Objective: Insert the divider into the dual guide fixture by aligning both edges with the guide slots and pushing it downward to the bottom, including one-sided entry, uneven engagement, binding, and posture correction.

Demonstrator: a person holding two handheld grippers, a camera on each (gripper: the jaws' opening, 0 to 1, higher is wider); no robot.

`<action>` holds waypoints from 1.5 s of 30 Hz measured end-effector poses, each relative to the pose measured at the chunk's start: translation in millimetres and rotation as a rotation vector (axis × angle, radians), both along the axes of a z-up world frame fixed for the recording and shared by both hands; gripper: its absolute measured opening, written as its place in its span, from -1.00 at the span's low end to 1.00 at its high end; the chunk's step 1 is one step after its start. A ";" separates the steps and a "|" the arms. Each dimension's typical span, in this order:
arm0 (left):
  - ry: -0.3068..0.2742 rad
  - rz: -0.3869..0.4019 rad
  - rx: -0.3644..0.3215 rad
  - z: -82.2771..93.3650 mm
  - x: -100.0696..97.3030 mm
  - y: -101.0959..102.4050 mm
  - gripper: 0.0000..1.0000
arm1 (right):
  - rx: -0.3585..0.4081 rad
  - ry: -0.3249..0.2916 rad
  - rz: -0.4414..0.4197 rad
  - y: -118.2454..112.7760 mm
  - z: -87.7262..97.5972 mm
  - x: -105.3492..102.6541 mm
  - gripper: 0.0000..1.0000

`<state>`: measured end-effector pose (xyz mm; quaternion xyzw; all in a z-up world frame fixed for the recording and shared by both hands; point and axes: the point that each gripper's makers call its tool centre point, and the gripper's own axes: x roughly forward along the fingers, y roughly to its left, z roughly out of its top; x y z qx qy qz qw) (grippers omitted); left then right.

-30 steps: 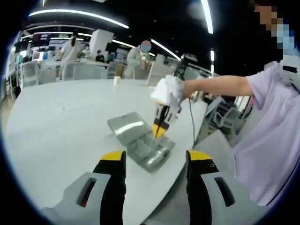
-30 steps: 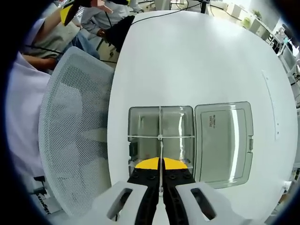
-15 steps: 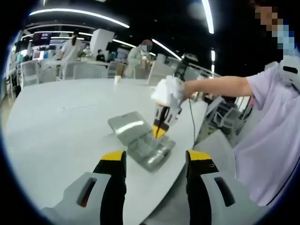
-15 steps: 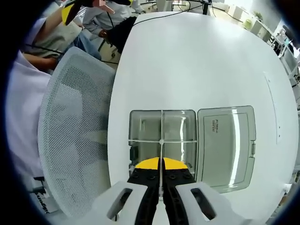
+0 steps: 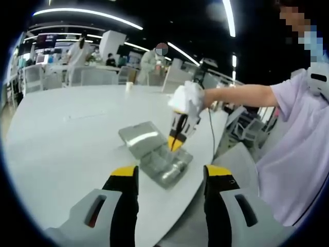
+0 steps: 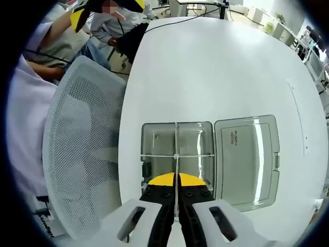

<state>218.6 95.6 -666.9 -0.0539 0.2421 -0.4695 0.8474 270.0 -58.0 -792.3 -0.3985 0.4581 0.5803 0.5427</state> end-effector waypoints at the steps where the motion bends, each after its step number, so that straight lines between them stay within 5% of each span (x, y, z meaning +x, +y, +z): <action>1: 0.001 0.001 0.000 -0.1 0.2 0.0 -0.02 | 0.005 0.001 -0.001 -0.3 0.2 -0.3 -1.00; 35: 0.015 0.014 0.004 -3.0 2.7 -2.6 -0.03 | 0.107 0.001 -0.002 0.3 -1.4 -2.8 -1.00; 45: 0.011 0.012 0.005 -1.2 4.7 -2.4 -0.03 | 0.083 -0.013 0.015 2.2 -10.3 -4.4 -1.00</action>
